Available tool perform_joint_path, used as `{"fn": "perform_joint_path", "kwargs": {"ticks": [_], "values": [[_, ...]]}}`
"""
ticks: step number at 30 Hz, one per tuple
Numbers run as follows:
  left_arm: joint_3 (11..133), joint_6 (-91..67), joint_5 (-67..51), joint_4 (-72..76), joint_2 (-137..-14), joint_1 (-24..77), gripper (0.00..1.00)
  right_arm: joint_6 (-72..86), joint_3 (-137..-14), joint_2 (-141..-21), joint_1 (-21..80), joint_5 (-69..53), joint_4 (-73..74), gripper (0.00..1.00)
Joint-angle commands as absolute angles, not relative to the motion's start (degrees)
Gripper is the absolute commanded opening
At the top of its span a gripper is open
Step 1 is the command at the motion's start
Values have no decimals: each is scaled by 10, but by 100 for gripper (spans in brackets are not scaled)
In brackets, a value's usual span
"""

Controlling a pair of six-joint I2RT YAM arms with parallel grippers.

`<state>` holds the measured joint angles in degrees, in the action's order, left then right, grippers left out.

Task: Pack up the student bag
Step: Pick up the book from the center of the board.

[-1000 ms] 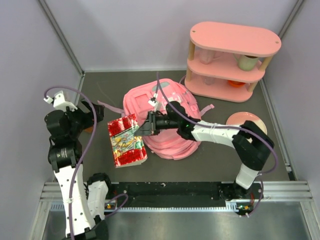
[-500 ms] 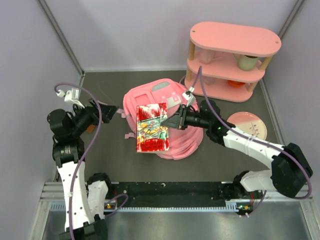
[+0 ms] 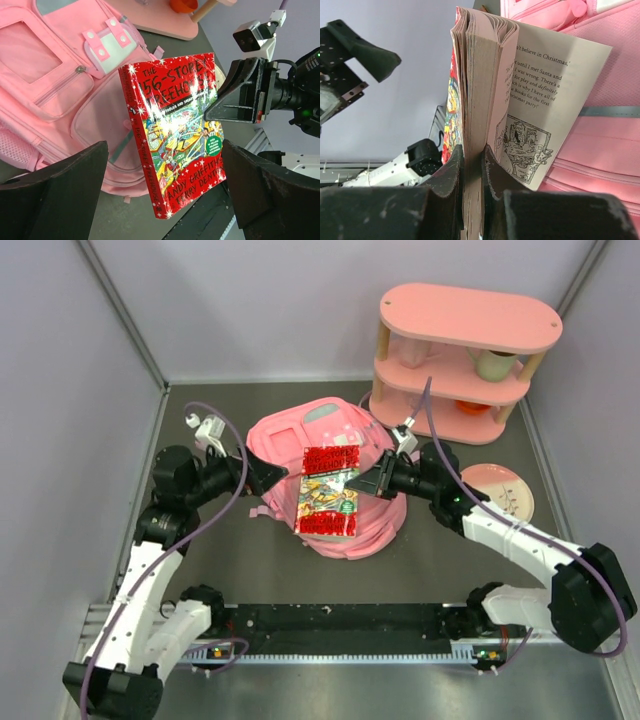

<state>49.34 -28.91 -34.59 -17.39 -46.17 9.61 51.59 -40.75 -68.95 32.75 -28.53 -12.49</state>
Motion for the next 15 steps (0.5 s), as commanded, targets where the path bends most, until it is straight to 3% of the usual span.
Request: {"fn": "perform_joint_path", "kwargs": {"ticks": [1,15], "values": [[454,-341,-368,-42,-468,104,99,541,-410,-660,326,-309,-208,0],[413,-406,-435,90,-544,139,99,634,-368,-657,325,-373,-377,0]]}}
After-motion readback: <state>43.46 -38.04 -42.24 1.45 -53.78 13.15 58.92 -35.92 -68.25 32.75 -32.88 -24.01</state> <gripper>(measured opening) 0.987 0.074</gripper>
